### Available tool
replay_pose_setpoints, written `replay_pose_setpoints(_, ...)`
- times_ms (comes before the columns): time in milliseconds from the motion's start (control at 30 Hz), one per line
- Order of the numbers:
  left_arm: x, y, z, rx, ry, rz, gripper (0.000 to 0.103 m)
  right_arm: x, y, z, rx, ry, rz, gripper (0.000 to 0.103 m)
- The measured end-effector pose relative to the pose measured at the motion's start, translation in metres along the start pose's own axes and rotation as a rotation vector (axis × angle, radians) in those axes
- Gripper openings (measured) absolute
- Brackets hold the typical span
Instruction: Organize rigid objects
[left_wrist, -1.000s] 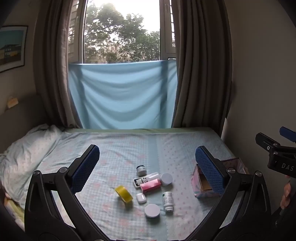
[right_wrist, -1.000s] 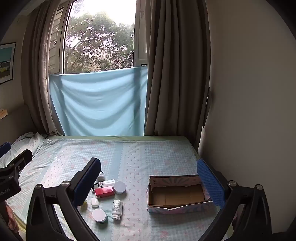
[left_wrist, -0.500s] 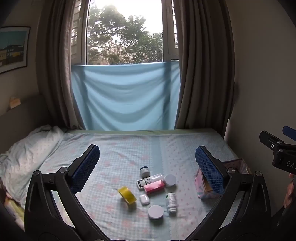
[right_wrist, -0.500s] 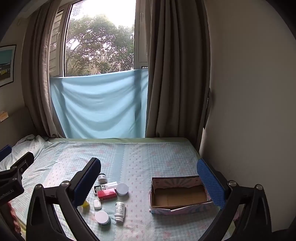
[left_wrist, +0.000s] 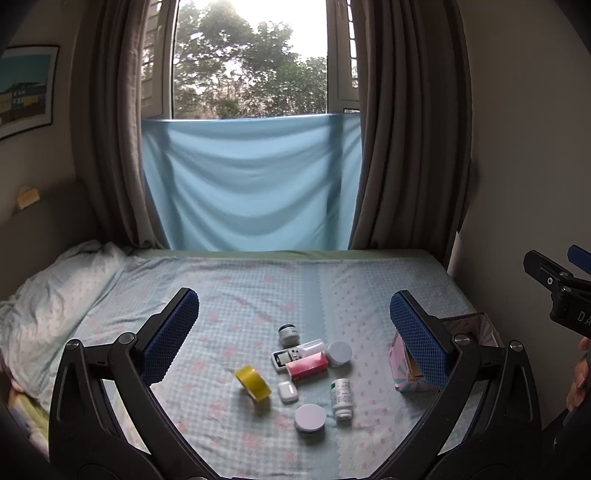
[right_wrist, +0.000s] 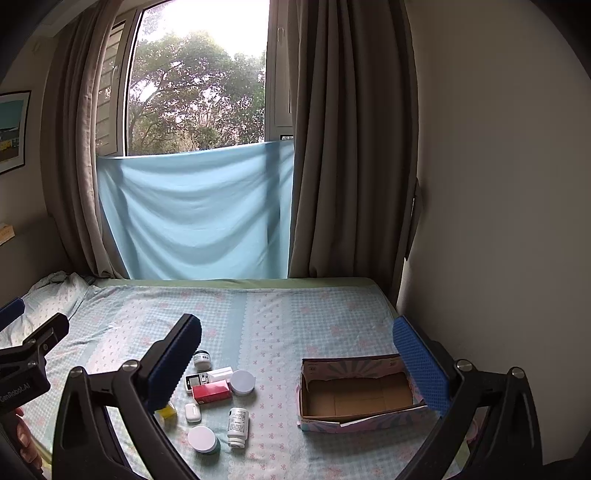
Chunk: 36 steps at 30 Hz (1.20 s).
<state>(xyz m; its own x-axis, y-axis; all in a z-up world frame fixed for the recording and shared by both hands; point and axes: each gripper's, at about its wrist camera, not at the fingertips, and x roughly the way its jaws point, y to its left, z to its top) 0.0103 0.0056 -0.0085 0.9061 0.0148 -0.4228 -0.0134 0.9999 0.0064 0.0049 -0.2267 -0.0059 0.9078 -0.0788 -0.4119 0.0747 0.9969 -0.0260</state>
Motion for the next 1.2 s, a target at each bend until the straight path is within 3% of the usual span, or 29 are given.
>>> replay_pose_setpoints(1200,0.004,-0.001,0.001,0.013,0.005,-0.016,0.103,0.007,-0.003,0.0,0.007,-0.039,0.016,0.103)
